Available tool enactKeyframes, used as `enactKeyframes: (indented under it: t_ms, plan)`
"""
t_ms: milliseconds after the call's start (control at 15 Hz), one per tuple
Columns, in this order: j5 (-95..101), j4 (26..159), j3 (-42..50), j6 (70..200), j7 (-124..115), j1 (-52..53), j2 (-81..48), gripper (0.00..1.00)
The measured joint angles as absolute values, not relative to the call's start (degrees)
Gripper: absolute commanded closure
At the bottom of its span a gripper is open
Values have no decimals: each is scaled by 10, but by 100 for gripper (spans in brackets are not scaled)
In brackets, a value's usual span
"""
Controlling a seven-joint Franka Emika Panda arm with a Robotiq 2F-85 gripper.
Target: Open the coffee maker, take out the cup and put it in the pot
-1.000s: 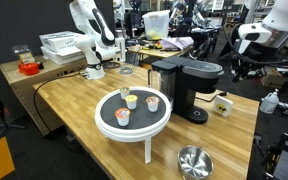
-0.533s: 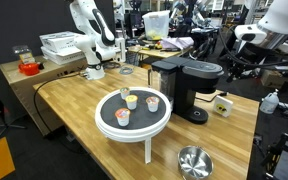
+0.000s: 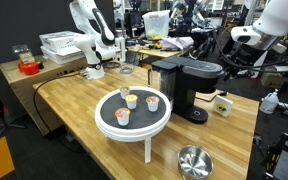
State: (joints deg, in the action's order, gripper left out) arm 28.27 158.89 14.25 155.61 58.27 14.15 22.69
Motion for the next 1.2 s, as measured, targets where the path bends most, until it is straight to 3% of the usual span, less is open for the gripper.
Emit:
enactKeyframes:
  t_ms: [1200]
  plan:
    - [274, 1579, 92, 1579, 586, 84, 222, 100]
